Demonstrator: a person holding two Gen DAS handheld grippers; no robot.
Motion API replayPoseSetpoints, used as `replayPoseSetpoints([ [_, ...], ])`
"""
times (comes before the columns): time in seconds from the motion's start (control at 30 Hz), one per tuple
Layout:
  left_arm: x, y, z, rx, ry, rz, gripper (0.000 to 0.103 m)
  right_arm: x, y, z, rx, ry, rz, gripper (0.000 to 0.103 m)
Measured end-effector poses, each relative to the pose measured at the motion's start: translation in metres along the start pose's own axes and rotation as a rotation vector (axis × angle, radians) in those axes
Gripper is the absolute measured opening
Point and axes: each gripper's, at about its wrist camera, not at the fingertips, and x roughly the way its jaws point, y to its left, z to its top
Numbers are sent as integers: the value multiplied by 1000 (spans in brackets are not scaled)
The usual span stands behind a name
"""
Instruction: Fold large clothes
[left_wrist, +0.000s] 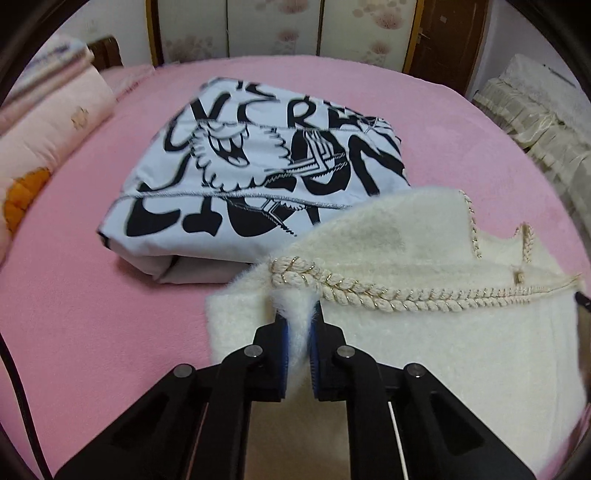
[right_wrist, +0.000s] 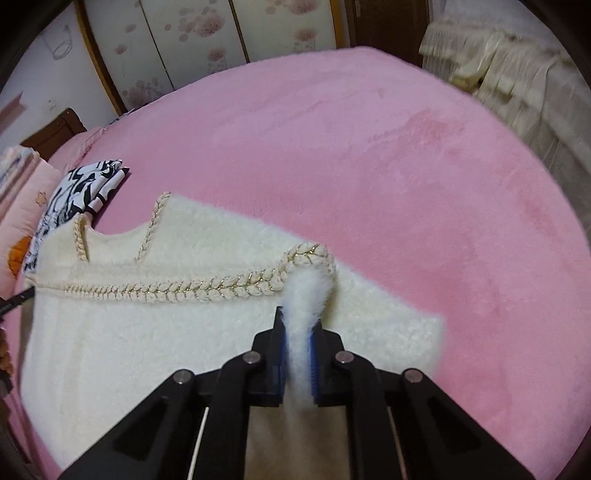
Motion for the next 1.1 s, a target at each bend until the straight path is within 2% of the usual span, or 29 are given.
replayPoseSetpoints([
  [0.13, -37, -13, -7, 28, -112, 106, 6, -33, 11, -8, -10, -103, -42, 7],
  [0.3, -77, -18, 7, 18, -226, 171, 6, -80, 13, -1, 1, -233, -70, 7],
  [0.37, -81, -20, 20, -2, -254, 202, 6, -92, 11, 11, 18, -277, -68, 7],
  [0.47, -71, -20, 38, -40, -270, 213, 6, -88, 12, 31, 25, -308, -78, 7],
  [0.57, -35, -27, 48, -27, -229, 249, 6, -66, 11, 45, 37, -287, -95, 7],
  [0.7, 21, -30, 38, -17, -155, 306, 6, 7, 8, 48, 48, -151, -166, 7],
  [0.8, 40, -34, 27, 16, -182, 331, 6, 45, 2, 37, 56, -69, -197, 7],
  [0.9, 39, -30, 26, 3, -185, 306, 9, 49, -1, 35, 68, -62, -186, 9],
  [0.97, 33, -26, 30, -9, -165, 287, 15, 42, -1, 39, 65, -59, -188, 15],
  [1.0, 29, -24, 32, -16, -151, 279, 24, 37, -1, 41, 62, -61, -198, 20],
  [1.03, 22, -23, 33, -21, -141, 267, 32, 31, 1, 41, 64, -62, -219, 22],
  [1.07, 13, -22, 34, -29, -133, 249, 36, 23, 2, 42, 74, -64, -228, 22],
  [1.1, 3, -21, 34, -39, -135, 240, 43, 13, 4, 42, 88, -70, -213, 22],
])
